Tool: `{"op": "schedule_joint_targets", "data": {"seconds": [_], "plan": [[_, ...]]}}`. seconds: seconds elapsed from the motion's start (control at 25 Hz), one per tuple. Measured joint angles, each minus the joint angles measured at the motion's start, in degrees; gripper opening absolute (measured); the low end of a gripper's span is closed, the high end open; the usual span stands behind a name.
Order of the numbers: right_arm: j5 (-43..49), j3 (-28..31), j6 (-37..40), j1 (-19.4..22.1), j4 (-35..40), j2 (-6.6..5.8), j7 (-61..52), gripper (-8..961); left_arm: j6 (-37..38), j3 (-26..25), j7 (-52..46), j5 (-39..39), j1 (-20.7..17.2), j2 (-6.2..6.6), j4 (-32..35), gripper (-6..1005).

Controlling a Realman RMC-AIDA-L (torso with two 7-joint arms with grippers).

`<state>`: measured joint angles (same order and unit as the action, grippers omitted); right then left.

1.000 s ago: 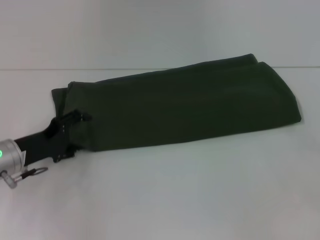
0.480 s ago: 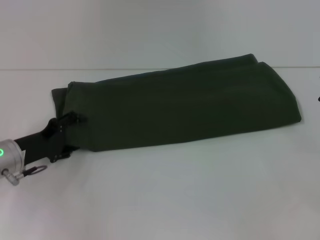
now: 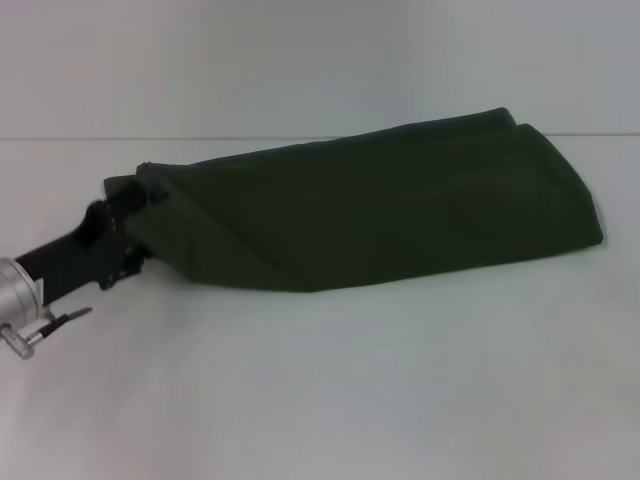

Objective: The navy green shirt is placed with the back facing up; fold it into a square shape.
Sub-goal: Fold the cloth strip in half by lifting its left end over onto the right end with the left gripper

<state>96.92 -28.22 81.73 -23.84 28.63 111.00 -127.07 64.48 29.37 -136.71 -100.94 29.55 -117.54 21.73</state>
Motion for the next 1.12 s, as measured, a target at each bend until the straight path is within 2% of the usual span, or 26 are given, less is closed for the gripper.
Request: {"op": "schedule_joint_targets", "data": {"seconds": [0.12,0.24,0.48,0.76,1.0,1.12], "plan": [[0.0,0.0,-0.2,0.0,-0.4,-0.13,0.0,927,-4.2,4.0,-2.6,-1.1,0.6,0.73,-1.4,811],[0.0,0.0,-0.2,-0.1,-0.5,-0.27,0.0,927,-6.6,6.4,-3.9,-1.6,1.9,0.84,-1.7,807],[0.1,0.0,-0.2,-0.2,-0.5,-0.28,0.0,926,-5.9,6.3,-1.2,-1.3,3.5,0.75,-1.2,799],[0.0,0.0,-0.2,-0.2,-0.5,-0.19,0.0,926,-9.0,8.1,-4.2,-2.4,3.5,0.55,-1.1,789],[-0.1,0.0,-0.1,-0.3,-0.5,-0.16,0.0,926,-8.7,8.1,-3.5,-2.5,2.9,0.01,1.5,781],[-0.1,0.0,-0.2,-0.3,-0.5,-0.1,0.0,926,-8.7,8.1,-3.5,-2.6,2.9,0.13,1.6,776]]}}
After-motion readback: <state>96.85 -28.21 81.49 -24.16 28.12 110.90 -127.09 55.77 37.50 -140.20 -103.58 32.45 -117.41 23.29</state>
